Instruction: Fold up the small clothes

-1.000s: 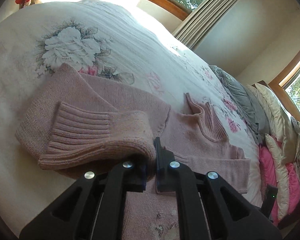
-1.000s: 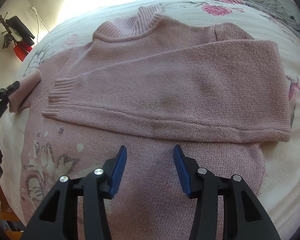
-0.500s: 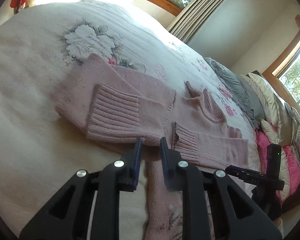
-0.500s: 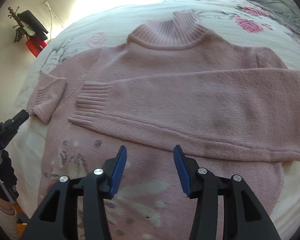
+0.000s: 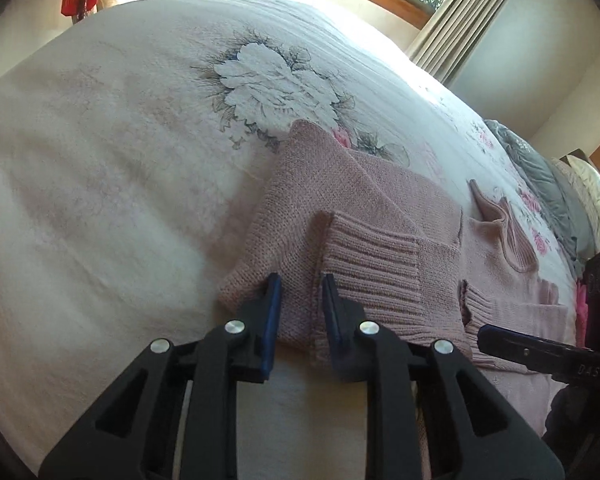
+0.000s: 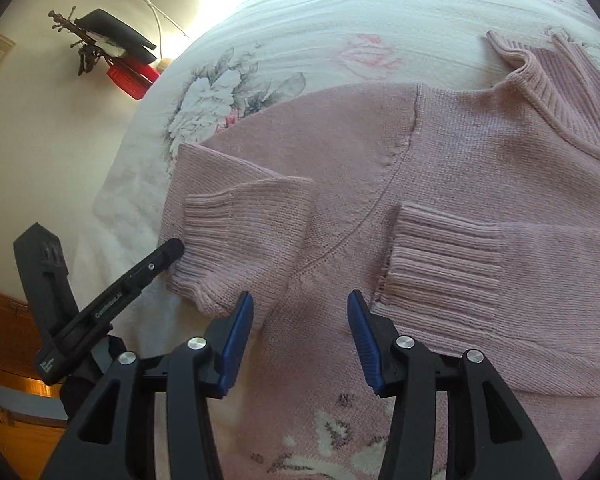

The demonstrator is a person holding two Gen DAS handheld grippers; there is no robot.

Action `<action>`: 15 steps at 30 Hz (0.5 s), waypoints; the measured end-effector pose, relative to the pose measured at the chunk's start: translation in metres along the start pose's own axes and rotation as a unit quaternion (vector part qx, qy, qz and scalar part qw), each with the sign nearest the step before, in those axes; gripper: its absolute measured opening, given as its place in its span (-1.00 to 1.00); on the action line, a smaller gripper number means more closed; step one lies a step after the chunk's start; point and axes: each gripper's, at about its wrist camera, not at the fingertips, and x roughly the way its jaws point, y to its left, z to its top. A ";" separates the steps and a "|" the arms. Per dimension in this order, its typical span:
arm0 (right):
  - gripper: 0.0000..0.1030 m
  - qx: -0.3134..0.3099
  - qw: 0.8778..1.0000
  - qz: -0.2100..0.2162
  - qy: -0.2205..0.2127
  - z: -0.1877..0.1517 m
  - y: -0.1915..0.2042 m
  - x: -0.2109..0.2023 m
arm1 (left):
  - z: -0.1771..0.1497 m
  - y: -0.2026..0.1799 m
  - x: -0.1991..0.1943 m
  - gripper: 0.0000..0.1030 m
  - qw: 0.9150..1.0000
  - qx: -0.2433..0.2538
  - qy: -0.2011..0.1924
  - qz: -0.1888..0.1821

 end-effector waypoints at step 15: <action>-0.77 -0.037 0.997 0.018 -0.069 0.011 0.017 -0.040 | 0.001 -0.006 -0.047 -0.48 0.999 0.012 -0.043 0.003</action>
